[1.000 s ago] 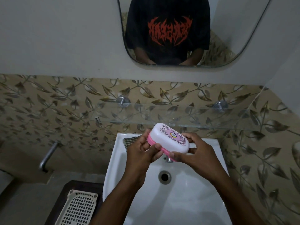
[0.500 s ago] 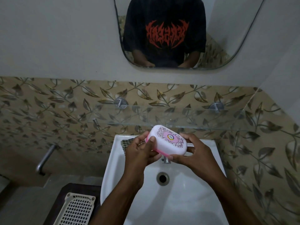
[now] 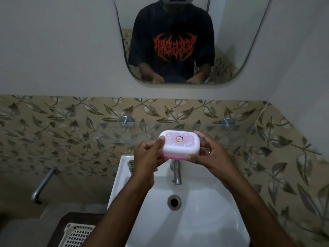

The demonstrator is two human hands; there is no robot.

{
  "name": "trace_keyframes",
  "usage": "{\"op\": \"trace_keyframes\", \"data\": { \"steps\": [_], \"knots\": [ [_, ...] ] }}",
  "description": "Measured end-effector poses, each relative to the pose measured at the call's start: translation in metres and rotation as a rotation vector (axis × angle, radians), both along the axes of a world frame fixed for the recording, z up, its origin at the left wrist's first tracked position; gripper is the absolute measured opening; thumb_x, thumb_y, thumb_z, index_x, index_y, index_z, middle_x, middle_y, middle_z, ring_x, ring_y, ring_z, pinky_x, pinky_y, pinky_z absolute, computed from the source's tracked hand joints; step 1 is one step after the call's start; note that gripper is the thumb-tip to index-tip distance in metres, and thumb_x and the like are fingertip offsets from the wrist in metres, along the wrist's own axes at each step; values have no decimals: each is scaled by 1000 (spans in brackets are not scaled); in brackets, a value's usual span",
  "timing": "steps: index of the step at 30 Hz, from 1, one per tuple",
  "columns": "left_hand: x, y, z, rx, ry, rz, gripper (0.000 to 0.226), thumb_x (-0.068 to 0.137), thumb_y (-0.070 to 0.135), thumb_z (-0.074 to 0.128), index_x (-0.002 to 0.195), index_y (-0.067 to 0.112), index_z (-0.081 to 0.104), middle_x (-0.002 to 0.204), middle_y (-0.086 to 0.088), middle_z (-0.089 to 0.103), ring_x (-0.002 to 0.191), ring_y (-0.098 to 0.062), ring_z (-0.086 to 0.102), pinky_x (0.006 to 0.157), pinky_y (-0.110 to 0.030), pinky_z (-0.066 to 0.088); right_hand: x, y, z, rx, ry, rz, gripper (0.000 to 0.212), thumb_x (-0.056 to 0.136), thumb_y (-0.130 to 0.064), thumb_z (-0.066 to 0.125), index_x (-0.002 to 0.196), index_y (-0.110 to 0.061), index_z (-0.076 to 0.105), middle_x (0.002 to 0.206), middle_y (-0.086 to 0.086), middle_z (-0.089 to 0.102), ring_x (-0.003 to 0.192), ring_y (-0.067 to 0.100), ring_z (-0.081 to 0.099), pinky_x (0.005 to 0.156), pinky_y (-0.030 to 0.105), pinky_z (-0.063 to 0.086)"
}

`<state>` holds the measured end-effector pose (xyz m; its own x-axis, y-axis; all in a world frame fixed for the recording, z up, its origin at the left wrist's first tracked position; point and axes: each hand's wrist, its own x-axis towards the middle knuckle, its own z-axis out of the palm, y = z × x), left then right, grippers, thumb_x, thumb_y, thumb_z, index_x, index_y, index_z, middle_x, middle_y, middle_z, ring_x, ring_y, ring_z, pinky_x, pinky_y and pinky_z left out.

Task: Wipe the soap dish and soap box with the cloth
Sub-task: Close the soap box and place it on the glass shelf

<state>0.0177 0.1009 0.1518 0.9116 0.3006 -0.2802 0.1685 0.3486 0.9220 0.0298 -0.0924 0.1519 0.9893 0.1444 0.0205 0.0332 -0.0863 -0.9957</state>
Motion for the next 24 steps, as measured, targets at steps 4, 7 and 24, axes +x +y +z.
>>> {"op": "trace_keyframes", "data": {
  "steps": [4,7,24],
  "knots": [
    [14,-5,-2,-29,-12,33,23,86,23,74,86,9,56,91,-17,70,83,-28,71,63,-32,59,15,3,6,185,94,-109,36,88,-15,69,123,-13,63,108,4,73,90,16,71,68,33,60],
    [24,-9,-2,-22,-14,31,23,84,22,76,85,10,56,90,-17,68,80,-28,69,62,-32,57,28,2,5,201,144,-169,27,86,-13,71,112,-15,68,105,12,73,85,22,70,63,35,58],
    [69,6,17,637,-129,-147,16,85,28,75,72,20,70,71,-6,72,62,-16,64,66,-41,60,83,-5,9,-113,-89,-56,53,72,-17,84,121,-11,66,109,3,74,98,14,70,85,28,56]
  ]
}}
